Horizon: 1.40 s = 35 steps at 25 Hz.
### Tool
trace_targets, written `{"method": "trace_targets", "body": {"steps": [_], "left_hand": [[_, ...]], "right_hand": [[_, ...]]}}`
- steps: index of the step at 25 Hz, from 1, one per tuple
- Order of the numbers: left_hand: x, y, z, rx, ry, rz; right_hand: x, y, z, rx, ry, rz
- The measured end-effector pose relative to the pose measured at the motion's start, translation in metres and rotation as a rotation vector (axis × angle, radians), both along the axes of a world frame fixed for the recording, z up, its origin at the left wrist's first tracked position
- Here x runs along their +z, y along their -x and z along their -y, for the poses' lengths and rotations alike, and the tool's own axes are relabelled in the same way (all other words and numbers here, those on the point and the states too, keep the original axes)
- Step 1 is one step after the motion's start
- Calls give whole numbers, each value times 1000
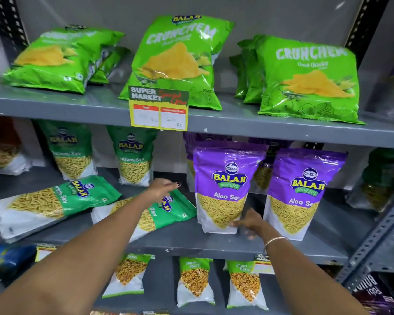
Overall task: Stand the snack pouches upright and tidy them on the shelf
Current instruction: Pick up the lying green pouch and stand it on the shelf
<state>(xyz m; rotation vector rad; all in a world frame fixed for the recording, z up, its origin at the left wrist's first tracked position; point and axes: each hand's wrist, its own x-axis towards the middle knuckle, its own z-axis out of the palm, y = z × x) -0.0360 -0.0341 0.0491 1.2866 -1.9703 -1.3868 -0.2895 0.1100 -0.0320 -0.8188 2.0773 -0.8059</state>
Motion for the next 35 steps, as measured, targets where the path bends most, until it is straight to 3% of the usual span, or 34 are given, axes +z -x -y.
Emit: {"method": "trace_targets", "body": {"steps": [3,5,7,11,13,17,23,31,35], "left_hand": [[-2,-60,33,-18,301,389],[-8,-101,53,-32,337,565],[-19,-140,72,-54,268,605],[-47,-183,106,-77,-316,231],[-56,-187,118,-155,-427,187],[-65,-185,128,-262,-558,139],[-70,-203,124,-315,-545,60],[-59,-236,74,-386,-310,18],[-46,-236,61,-311,-215,-14]], "right_hand": [[30,-36,-4,12,-185,209],[41,-67,12,78,-274,290],[40,-111,40,95,-254,316],[14,-195,82,-289,29,507],[5,-216,95,-482,189,662],[-4,-227,111,-673,334,738],[6,-236,110,-642,481,764],[84,-264,94,-327,586,589],[106,-270,93,-308,595,476]]}}
